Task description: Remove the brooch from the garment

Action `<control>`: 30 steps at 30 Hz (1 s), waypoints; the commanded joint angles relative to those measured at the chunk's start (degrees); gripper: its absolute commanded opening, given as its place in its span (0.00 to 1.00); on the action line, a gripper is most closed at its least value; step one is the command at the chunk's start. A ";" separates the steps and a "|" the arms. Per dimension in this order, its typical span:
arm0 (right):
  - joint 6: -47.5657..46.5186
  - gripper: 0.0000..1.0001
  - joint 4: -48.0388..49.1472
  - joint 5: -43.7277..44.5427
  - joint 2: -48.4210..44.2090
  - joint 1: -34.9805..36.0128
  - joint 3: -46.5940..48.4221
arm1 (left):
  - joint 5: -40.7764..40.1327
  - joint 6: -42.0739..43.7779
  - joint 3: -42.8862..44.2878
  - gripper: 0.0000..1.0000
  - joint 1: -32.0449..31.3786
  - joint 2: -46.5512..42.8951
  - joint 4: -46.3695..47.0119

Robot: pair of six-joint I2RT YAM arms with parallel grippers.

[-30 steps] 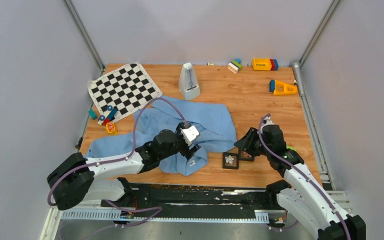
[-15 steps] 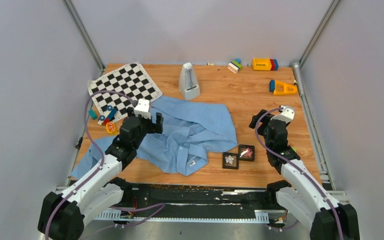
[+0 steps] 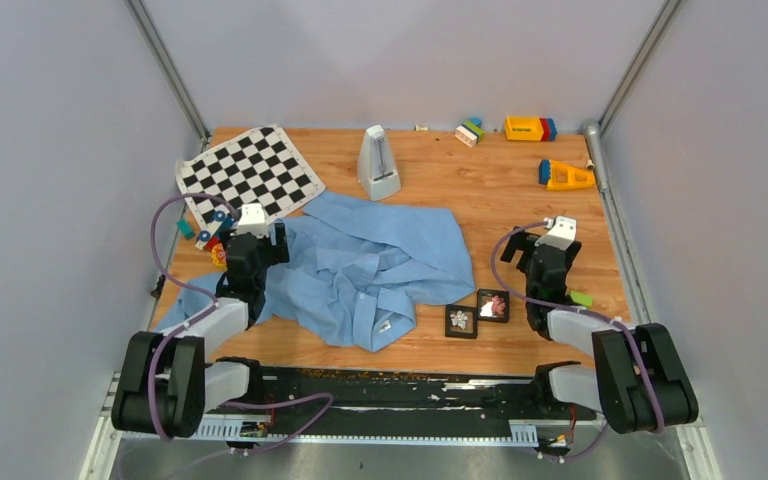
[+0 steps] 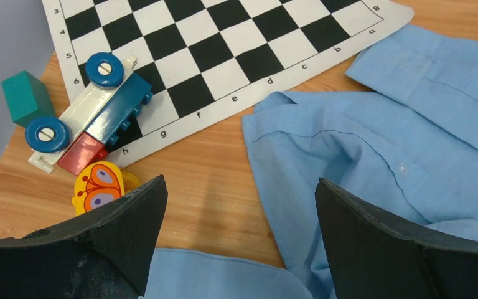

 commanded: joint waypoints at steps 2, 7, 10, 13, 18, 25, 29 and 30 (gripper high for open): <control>-6.39 1.00 15.94 -0.12 -0.31 -1.11 -2.37 | -0.95 3.97 -1.59 0.95 1.03 2.64 17.40; -7.63 1.00 32.46 -1.32 8.71 -3.79 -5.67 | 2.31 7.13 -6.77 0.93 1.34 14.04 38.74; -6.63 1.00 26.60 -9.49 7.98 -6.67 -3.57 | 2.00 6.42 -4.23 0.97 1.48 15.53 34.32; -7.21 0.94 33.05 -17.96 12.83 -10.17 -4.58 | 1.75 6.42 -2.10 0.98 1.87 16.12 31.76; -5.76 1.00 23.31 -20.48 9.98 -11.31 -1.85 | 2.68 6.71 -2.02 1.00 1.91 15.93 30.77; -5.67 1.00 22.22 -20.62 9.66 -11.33 -1.61 | 2.66 6.68 -2.02 1.00 1.93 16.13 31.29; -5.68 1.00 22.26 -20.58 9.65 -11.33 -1.61 | 2.77 6.69 -1.81 1.00 1.93 16.06 30.51; -5.65 1.00 22.25 -20.57 9.61 -11.37 -1.61 | 2.84 6.71 -1.77 1.00 1.91 16.07 30.35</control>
